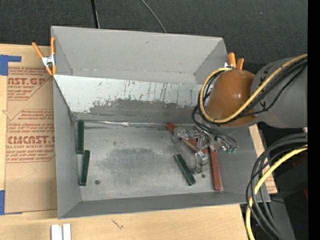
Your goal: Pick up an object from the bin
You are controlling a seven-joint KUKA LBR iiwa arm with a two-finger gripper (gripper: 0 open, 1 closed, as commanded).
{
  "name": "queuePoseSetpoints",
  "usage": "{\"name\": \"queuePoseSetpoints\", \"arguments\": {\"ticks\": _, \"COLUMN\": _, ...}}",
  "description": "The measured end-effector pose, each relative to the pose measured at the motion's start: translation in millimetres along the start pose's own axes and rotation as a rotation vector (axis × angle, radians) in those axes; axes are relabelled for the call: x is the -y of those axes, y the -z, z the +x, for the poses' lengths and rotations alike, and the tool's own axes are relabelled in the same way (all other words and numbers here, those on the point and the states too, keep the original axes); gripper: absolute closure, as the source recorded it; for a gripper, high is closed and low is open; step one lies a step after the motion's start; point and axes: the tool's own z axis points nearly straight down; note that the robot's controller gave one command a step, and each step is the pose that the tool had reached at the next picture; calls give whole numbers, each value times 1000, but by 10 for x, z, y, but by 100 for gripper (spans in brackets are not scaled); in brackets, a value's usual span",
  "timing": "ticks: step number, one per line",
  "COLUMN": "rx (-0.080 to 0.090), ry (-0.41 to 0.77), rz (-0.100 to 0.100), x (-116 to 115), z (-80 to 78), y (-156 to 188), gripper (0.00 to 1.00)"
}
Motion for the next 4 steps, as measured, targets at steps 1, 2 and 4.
{"name": "queuePoseSetpoints", "arguments": {"ticks": 1, "rx": 5, "ry": 161, "rz": 0, "x": 94, "z": 322, "y": 4, "gripper": 0}}
{"name": "queuePoseSetpoints", "arguments": {"ticks": 2, "rx": 0, "ry": 352, "rz": 4, "x": 133, "z": 713, "y": 5, "gripper": 0}}
{"name": "queuePoseSetpoints", "arguments": {"ticks": 4, "rx": -11, "ry": 573, "rz": -3, "x": 251, "z": -182, "y": 0, "gripper": 100}}
